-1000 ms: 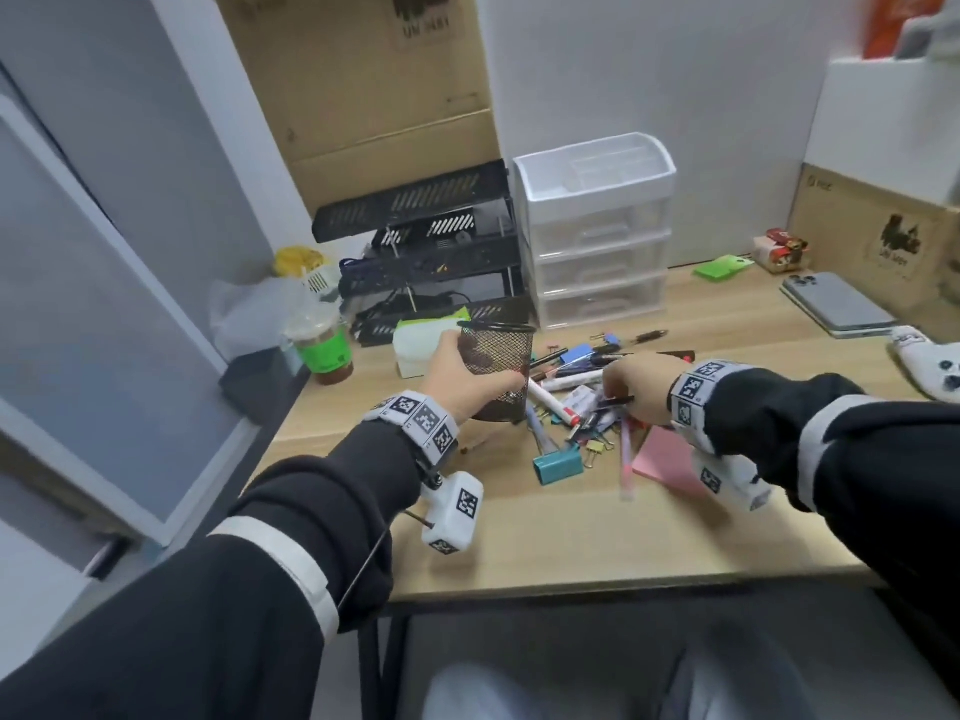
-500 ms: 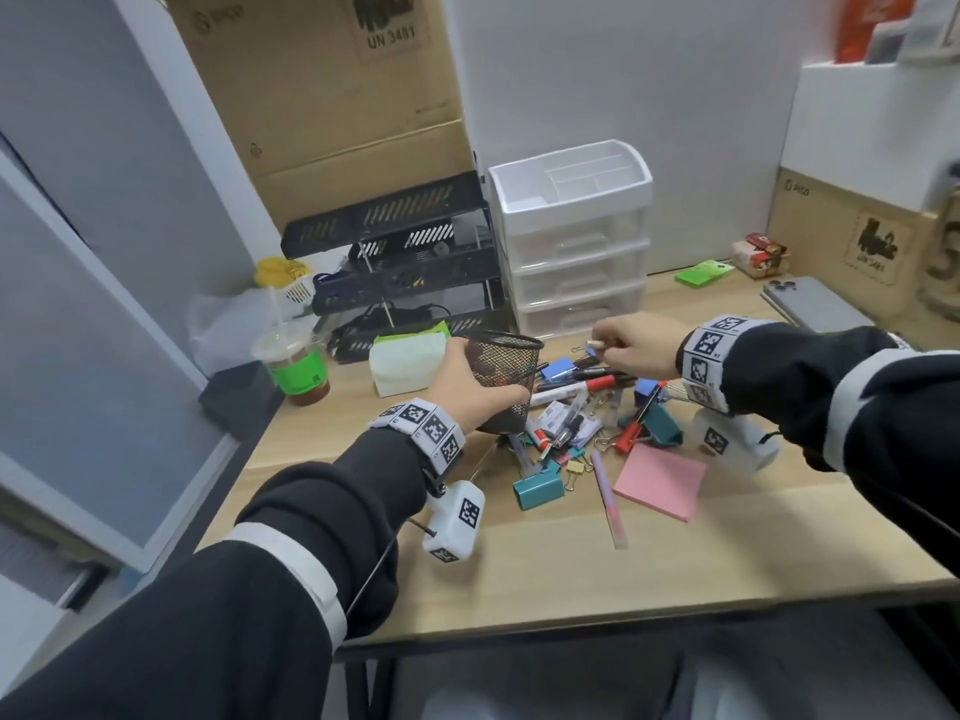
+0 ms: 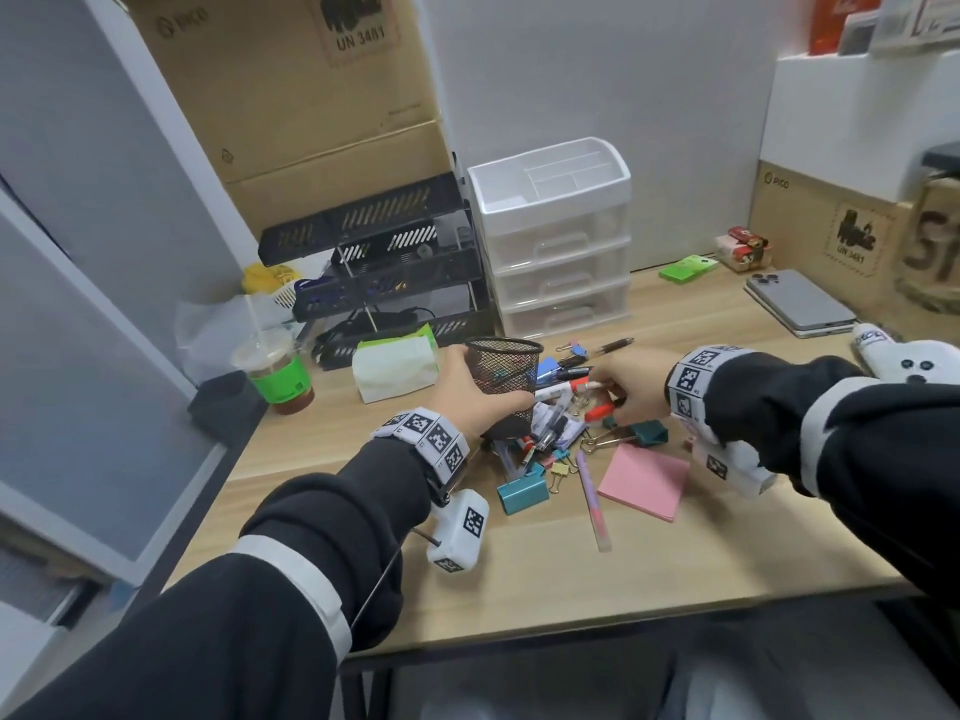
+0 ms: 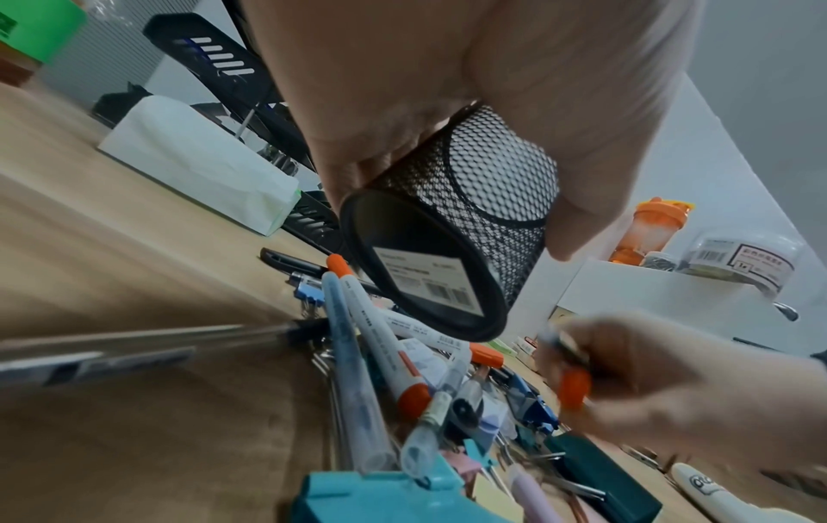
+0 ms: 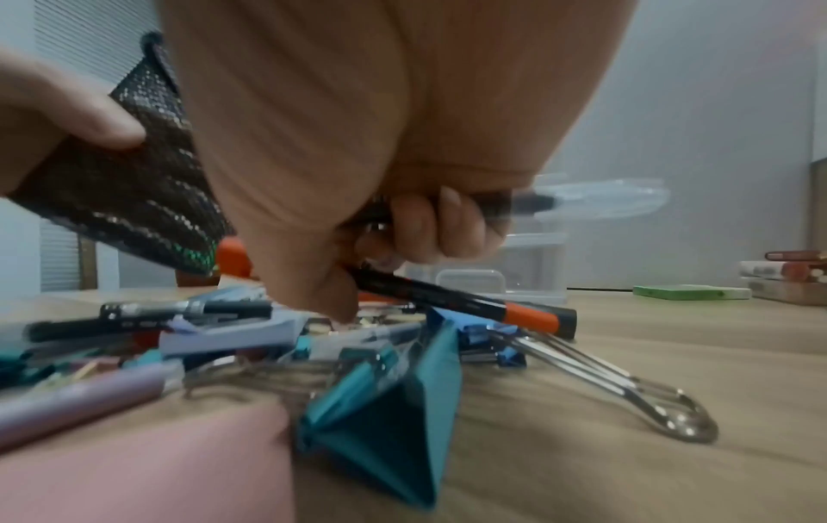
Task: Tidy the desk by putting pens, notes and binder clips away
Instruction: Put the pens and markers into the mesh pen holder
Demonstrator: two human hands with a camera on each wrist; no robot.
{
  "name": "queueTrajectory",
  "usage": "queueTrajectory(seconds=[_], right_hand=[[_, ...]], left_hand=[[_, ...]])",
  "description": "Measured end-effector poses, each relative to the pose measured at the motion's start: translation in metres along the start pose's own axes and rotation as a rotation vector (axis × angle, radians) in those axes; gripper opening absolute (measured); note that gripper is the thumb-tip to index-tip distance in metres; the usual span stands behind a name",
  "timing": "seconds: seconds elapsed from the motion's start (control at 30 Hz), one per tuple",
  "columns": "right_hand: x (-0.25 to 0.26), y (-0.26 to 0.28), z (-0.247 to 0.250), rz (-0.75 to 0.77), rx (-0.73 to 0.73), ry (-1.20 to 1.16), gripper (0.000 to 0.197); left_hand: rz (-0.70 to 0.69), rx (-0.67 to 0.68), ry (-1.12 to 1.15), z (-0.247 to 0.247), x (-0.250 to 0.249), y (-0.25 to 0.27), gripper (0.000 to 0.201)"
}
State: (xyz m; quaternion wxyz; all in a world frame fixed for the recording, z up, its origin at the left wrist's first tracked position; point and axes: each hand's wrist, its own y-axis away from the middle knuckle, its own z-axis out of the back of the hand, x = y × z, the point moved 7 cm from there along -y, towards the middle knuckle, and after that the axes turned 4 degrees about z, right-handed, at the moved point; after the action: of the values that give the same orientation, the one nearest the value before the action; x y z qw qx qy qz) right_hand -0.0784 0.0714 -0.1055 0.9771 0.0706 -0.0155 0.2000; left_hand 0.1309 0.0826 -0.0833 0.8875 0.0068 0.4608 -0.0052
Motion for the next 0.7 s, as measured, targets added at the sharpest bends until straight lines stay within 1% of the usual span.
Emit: queueTrajectory(seconds=[0.07,0.13,0.23,0.27,0.3,0.33,0.4,0.43,0.47,0.5,0.53,0.6,0.7], right_hand=[[-0.003,0.000,0.015,-0.008,-0.094,-0.116,0.016],[-0.006,0.001,0.034,-0.017,-0.217,-0.261,0.012],[-0.016,0.001,0.064,-0.073,-0.419,-0.436,0.011],[-0.021,0.000,0.072,-0.110,-0.483,-0.567,0.009],[-0.023,0.000,0.080,-0.155,-0.546,-0.757,0.004],[-0.024,0.000,0.088,-0.193,-0.616,-0.997,0.004],[-0.017,-0.002,0.097,-0.227,-0.704,-1.528,0.018],[-0.010,-0.002,0.101,-0.220,-0.713,-1.749,0.022],[-0.003,-0.003,0.103,-0.204,-0.706,-1.899,0.023],[0.006,-0.003,0.104,-0.185,-0.675,-1.965,0.023],[0.014,-0.004,0.103,-0.159,-0.632,-1.971,0.022],[0.027,-0.005,0.095,-0.130,-0.547,-1.899,0.021],[0.036,-0.008,0.071,-0.116,-0.456,-1.790,0.026]], left_hand=[[0.006,-0.011,0.008,0.000,0.001,0.000,0.086],[0.005,-0.015,0.013,0.000,0.002,0.000,0.081],[-0.016,0.004,0.025,-0.006,0.002,-0.002,0.080],[-0.025,0.016,0.023,-0.009,0.000,-0.002,0.082],[-0.030,0.026,0.009,-0.011,0.000,-0.002,0.084],[-0.042,0.036,-0.009,-0.014,-0.002,-0.002,0.086],[-0.063,0.055,-0.021,-0.019,-0.006,0.001,0.086],[-0.071,0.061,-0.016,-0.021,-0.009,0.002,0.084],[-0.082,0.069,-0.008,-0.023,-0.011,0.003,0.082],[-0.091,0.079,0.000,-0.025,-0.013,0.005,0.081],[-0.100,0.086,0.000,-0.026,-0.014,0.005,0.080],[-0.111,0.093,-0.002,-0.025,-0.016,0.007,0.079],[-0.106,0.081,-0.008,-0.022,-0.015,0.006,0.085]])
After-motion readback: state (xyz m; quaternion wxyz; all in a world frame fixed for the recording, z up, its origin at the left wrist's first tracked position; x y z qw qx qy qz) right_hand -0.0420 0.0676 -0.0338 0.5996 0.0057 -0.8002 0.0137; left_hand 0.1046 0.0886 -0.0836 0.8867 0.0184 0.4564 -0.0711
